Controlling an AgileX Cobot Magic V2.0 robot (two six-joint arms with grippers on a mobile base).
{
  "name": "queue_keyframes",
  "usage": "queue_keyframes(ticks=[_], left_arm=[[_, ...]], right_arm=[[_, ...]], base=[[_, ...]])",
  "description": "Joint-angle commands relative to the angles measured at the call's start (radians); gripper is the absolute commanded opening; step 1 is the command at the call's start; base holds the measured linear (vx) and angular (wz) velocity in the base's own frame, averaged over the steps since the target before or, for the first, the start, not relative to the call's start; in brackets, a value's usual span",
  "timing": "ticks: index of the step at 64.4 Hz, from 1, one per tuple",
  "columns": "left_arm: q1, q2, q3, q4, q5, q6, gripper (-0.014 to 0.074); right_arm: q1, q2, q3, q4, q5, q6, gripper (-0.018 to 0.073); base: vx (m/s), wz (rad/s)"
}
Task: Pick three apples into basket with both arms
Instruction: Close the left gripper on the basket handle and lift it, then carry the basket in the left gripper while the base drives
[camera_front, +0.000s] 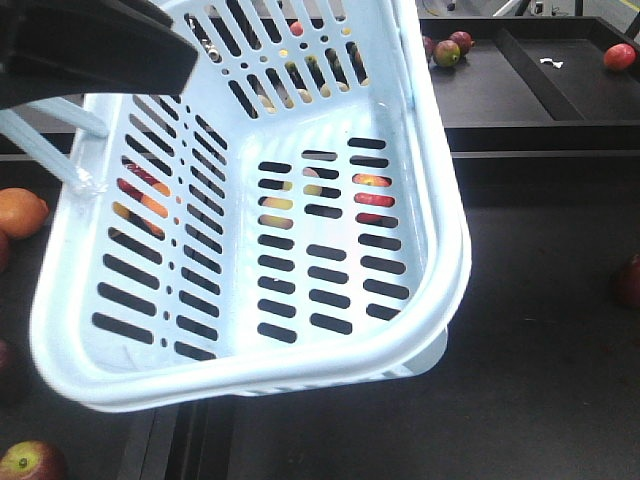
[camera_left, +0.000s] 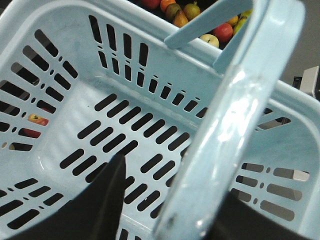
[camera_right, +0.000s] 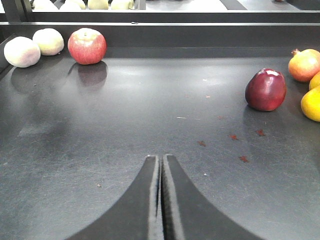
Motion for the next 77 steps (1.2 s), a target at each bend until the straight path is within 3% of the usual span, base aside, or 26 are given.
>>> queue_keyframes(ticks=[1,77], left_arm=[[-0.004,-0.029,-0.031,-0.045,-0.051,-0.008,-0.0008],[-0.004,-0.026,-0.031,-0.045,-0.051,-0.007,-0.0008]], right_arm=[[0.001,0.004,0.002,-0.012,-0.076,-0.004,-0.0004],[0.001,0.004,0.002,-0.012,-0.075,-0.004,-0.0004]], base=[[0.0,0.0],[0.0,0.0]])
